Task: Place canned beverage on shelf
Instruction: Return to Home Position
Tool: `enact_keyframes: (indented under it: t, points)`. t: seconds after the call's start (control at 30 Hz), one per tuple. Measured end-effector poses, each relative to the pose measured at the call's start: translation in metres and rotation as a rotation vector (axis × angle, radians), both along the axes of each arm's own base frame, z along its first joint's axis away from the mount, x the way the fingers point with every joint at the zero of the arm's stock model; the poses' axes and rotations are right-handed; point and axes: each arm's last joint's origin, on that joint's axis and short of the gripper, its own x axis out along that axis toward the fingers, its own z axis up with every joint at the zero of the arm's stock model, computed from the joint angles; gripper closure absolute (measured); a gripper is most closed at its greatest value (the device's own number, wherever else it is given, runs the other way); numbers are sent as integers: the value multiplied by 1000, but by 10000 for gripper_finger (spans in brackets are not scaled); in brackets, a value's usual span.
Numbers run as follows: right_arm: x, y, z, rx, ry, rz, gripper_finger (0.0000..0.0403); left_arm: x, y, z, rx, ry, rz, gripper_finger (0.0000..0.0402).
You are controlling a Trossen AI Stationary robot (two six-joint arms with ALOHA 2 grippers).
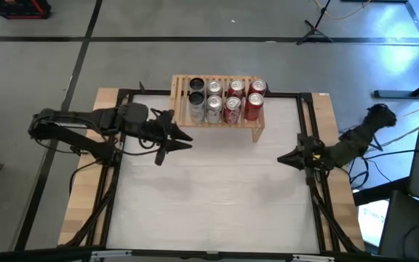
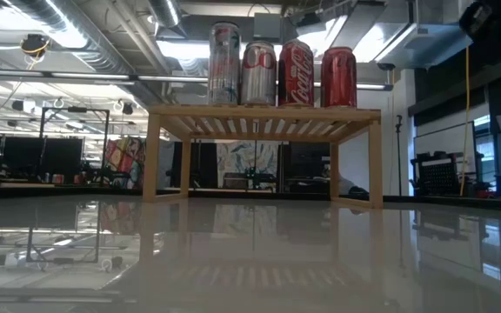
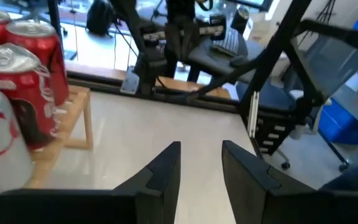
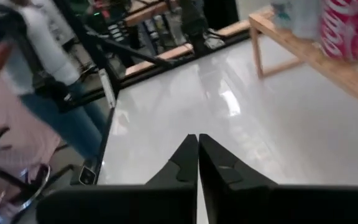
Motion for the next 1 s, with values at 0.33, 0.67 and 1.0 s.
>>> enact_keyframes:
  t: [0.33, 0.67, 1.0]
  points:
    - [28, -18, -24, -119, -8, 124, 402, -10, -9, 4, 109, -49, -45, 296]
    - [25, -46, -48, -145, -66, 116, 403, -16, -14, 8, 100, -60, 67, 297]
    - [23, -59, -41, -76, -106, -103, 403, -13, -14, -13, 122, -29, 79, 298]
